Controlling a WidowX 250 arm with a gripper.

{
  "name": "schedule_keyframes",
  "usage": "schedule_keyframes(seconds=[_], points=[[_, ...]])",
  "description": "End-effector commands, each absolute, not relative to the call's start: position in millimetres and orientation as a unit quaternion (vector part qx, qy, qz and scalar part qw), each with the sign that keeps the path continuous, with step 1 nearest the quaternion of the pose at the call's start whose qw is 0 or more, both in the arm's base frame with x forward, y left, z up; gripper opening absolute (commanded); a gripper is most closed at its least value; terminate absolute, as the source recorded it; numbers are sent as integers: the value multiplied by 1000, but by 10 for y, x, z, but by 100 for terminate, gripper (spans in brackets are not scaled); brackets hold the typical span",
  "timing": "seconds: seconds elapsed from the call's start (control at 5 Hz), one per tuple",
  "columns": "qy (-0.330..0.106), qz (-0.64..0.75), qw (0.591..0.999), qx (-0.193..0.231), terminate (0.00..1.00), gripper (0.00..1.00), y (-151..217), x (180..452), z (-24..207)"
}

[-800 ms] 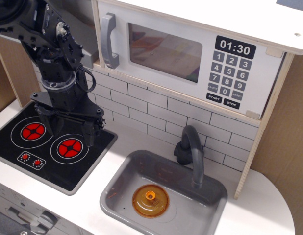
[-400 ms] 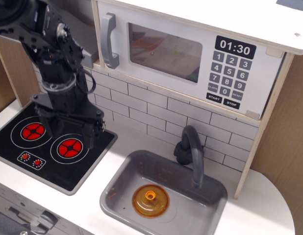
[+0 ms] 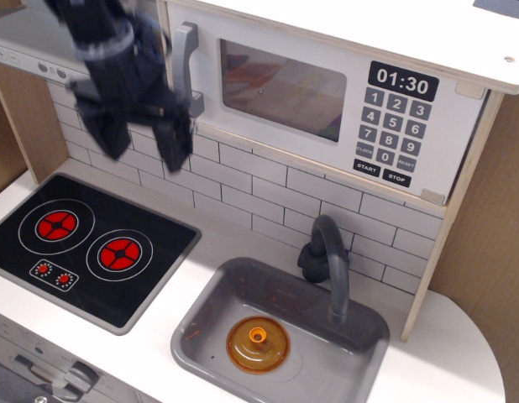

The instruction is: Open microwave

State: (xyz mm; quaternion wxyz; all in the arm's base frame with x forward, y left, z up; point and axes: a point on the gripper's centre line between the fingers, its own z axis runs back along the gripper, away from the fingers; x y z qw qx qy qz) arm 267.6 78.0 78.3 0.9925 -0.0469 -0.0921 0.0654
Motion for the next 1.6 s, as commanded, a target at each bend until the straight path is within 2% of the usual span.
schedule_keyframes(seconds=[0.0, 0.4, 0.8, 1.0, 1.4], points=[[-189, 87, 978, -24, 0, 100, 936, 3125, 1197], [-197, 90, 976, -14, 0, 100, 980, 3388, 1059], [-206, 70, 976, -23, 0, 100, 919, 3481, 991], [-207, 65, 975, -39, 0, 0, 942, 3460, 1011], [-240, 61, 967, -59, 0, 0, 920, 3427, 1042]])
